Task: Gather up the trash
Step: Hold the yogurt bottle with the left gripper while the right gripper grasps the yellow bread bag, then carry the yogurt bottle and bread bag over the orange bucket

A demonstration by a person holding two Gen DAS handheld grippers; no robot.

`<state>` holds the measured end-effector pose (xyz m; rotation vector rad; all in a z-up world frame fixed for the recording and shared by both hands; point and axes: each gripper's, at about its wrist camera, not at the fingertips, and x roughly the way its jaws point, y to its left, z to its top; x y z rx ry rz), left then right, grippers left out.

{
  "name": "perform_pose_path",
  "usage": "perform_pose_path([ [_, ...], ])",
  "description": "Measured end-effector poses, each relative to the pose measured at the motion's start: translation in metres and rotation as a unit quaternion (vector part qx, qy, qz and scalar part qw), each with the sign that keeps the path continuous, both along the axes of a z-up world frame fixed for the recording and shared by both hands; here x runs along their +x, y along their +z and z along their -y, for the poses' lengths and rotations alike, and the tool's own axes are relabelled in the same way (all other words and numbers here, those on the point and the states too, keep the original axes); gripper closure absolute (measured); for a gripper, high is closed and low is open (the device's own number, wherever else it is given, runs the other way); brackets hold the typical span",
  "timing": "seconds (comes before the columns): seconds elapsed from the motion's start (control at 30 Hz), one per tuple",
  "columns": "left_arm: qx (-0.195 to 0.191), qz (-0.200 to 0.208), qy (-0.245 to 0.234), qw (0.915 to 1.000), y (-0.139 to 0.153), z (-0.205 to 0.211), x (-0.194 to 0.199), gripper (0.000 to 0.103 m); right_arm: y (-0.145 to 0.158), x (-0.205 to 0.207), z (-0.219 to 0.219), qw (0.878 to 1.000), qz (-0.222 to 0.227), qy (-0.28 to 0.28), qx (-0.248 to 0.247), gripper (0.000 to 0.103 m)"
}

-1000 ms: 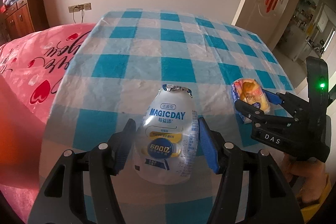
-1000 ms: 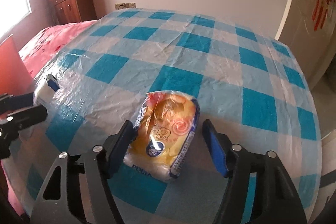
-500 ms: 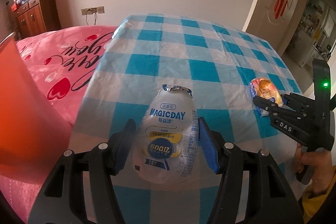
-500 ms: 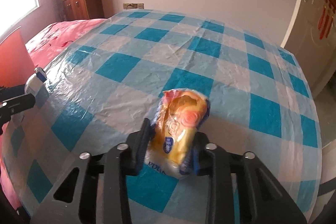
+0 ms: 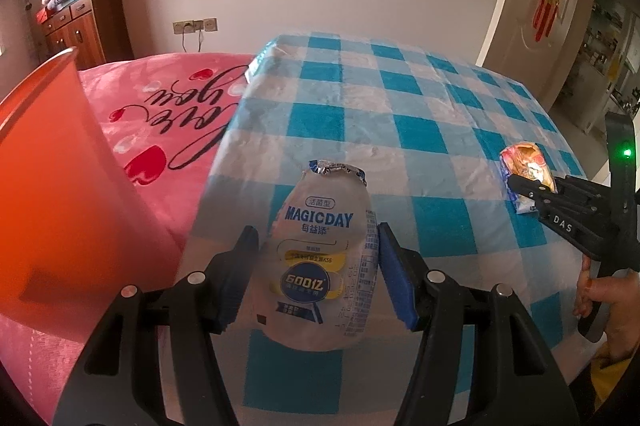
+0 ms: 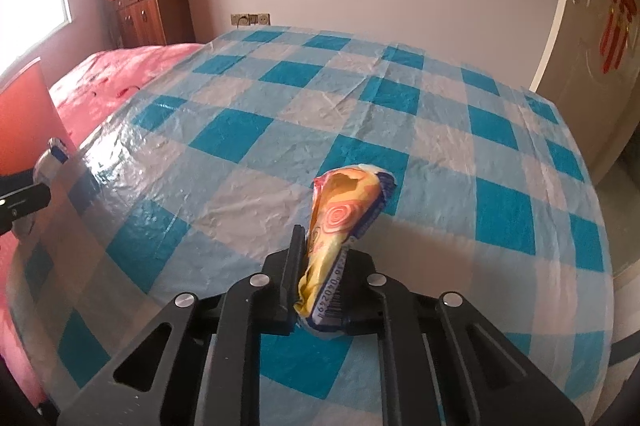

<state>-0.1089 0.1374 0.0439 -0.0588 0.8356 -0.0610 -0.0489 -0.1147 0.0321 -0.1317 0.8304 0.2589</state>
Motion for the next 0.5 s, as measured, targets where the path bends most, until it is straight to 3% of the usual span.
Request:
perform_pose_path([
  [0.2,-0.005,0.005,0.006,1.0,0.004,-0.008,-0.006,0.042,0.006,-0.009,-0.004,1.0,0.001,0.003,0.026,0.09],
  [0.5,-0.022,0.014,0.004,0.9996,0.012,-0.012,-0.011,0.042,0.038,-0.03,-0.022,0.998,0.026,0.032,0.046,0.09],
])
